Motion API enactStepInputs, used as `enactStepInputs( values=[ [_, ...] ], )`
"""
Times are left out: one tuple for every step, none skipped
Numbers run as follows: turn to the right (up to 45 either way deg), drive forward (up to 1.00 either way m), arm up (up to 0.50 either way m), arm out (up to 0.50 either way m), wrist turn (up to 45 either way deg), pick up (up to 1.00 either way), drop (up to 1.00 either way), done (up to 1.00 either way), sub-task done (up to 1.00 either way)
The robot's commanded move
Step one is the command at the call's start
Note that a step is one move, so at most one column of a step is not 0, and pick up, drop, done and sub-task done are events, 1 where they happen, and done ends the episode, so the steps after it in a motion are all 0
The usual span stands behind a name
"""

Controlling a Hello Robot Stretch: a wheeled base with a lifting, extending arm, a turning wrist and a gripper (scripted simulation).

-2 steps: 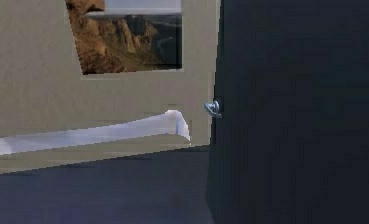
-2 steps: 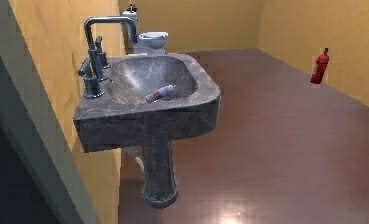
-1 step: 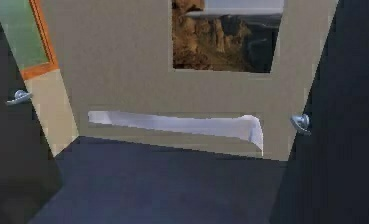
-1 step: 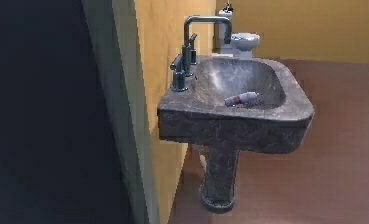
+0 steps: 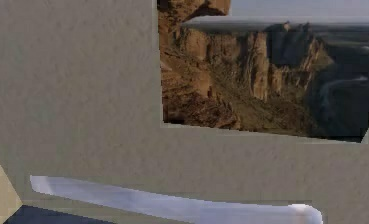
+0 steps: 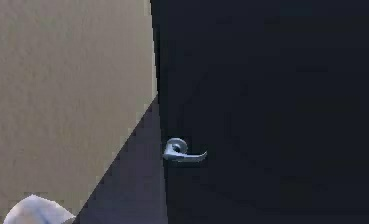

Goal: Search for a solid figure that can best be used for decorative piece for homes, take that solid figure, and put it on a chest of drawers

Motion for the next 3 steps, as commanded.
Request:
enactStepInputs(
  values=[
    [-15.0,0.00,0.00,0.00,0.0,0.00,0.00,0.00,0.00],
    [0.0,0.05,0.00,0.00,0.0,0.00,0.00,0.00,0.00],
    [45.0,0.00,0.00,0.00,0.0,0.00,0.00,0.00,0.00]
  ],
)
